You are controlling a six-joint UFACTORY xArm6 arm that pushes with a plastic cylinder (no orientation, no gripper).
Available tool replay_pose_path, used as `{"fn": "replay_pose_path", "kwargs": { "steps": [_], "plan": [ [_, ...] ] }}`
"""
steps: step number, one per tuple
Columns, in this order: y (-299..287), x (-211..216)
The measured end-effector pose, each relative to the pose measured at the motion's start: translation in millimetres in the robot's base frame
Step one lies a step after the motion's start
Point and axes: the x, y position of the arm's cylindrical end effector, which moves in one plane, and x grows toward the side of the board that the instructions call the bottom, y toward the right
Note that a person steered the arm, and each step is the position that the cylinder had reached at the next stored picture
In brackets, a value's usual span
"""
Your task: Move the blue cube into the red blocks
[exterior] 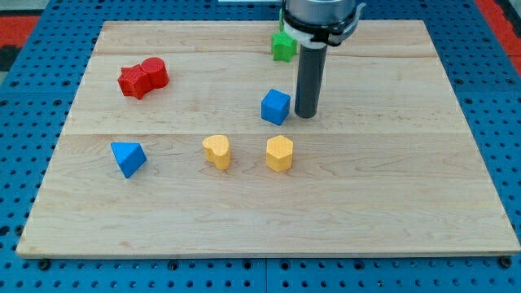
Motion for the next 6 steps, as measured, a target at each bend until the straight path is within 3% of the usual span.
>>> {"fn": "replay_pose_path", "kwargs": {
  "steps": [4,5,6],
  "plan": [
    [-158.2,5.7],
    [-189.4,-18.9],
    [-191.8,-16.6]
  ]
}}
